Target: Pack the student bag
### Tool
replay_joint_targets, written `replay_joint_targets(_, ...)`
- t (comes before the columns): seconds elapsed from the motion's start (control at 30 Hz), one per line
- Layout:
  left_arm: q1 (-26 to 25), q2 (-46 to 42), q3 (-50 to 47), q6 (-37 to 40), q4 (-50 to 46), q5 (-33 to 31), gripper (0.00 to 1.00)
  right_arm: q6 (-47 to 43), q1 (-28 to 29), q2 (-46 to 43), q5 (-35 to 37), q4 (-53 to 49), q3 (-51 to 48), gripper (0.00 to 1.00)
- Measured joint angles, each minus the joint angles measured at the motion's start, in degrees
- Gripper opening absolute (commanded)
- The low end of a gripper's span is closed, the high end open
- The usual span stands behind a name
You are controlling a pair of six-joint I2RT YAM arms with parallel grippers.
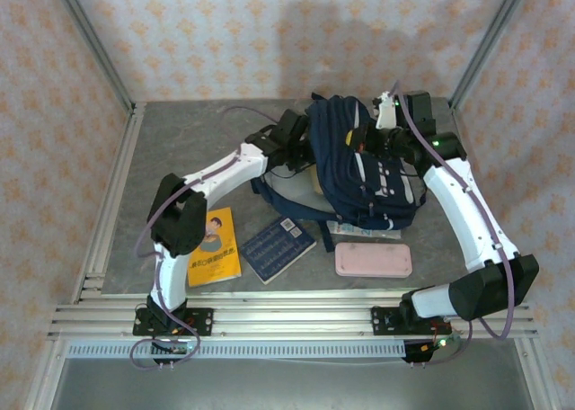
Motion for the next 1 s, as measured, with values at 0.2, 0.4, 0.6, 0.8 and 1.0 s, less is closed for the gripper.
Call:
replay_joint_targets(0.2,-4.7,8.2,2.9,-6.2,14.7,3.7,0.91,4.9,-0.1,0.0,-2.2,4.1,0.0,0.00)
replay_joint_targets(0.4,-6.1,11.0,3.2,-7.3,19.9,4.6,1.00,5.7,-0.3,0.6,-1.8,6.2,0.0,0.00)
replay_joint_targets(0.6,-5.6,6.0,0.7,-2.3,15.9,1.7,1.00,4.6,-1.8,0.7,1.7,6.2,0.0,0.00)
replay_joint_targets(0.8,-3.4,-6.6,-4.6,0.7,13.2,-0.3,1.00,3.1,-4.2,-0.3,8.0,6.7,-0.1,0.00)
replay_joint_targets(1.0,-1.8,-13.4,-4.8,6.1,5.5,-5.8,1.00,1.4,-4.2,-0.8,11.9,7.0,-0.2,0.00)
